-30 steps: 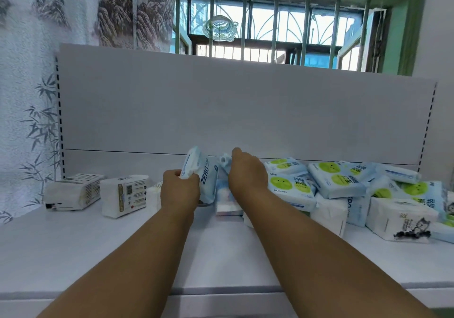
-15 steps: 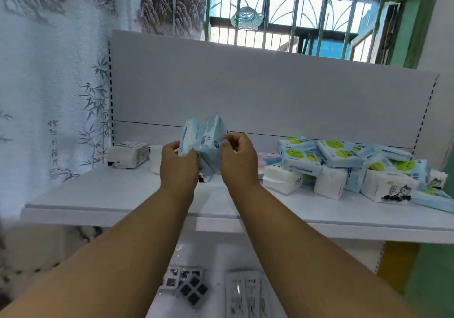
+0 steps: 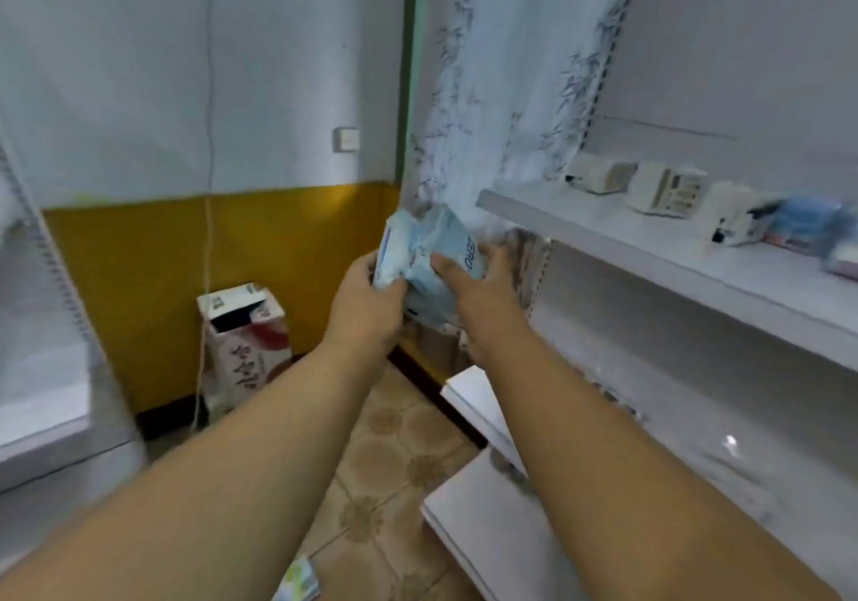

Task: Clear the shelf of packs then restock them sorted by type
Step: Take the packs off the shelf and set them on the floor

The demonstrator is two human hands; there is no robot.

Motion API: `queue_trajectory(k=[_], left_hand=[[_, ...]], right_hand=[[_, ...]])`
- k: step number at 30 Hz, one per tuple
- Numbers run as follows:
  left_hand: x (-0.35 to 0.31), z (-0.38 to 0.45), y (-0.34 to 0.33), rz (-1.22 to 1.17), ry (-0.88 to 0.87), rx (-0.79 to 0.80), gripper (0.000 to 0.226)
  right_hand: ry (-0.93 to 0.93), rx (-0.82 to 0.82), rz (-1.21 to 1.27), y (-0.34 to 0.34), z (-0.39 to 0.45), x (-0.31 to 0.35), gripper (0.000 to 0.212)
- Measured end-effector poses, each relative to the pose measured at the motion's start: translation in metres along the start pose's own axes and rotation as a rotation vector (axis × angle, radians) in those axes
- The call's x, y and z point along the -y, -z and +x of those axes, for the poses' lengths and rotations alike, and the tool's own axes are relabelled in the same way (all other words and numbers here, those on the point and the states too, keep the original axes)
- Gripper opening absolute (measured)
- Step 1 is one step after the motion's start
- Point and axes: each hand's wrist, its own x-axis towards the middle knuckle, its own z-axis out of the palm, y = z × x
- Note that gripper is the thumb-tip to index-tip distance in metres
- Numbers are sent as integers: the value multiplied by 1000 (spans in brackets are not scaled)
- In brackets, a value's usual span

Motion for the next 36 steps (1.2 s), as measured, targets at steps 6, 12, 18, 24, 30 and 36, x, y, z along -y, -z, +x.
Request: queue_trajectory(k=[6, 12, 18, 24, 30, 36], left_hand=[[56, -27, 150, -30, 248, -178, 24], [130, -7, 275, -44, 410, -259, 43], [258, -2, 345, -48, 590, -444, 24], [382, -18, 344, -23, 822, -525, 14], [487, -21, 303, -12, 964, -564, 25], [648, -30, 255, 267, 1012, -442, 38]], right_hand=[[-156, 259, -10, -112, -65, -75, 81], [-192, 384, -126, -212, -86, -155, 96], [-323, 427, -216, -254, -97, -279, 87], [-517, 383, -338, -221, -83, -405, 78], [-619, 495, -472, -176, -69, -519, 77], [-698, 418, -571, -124, -52, -688, 46]])
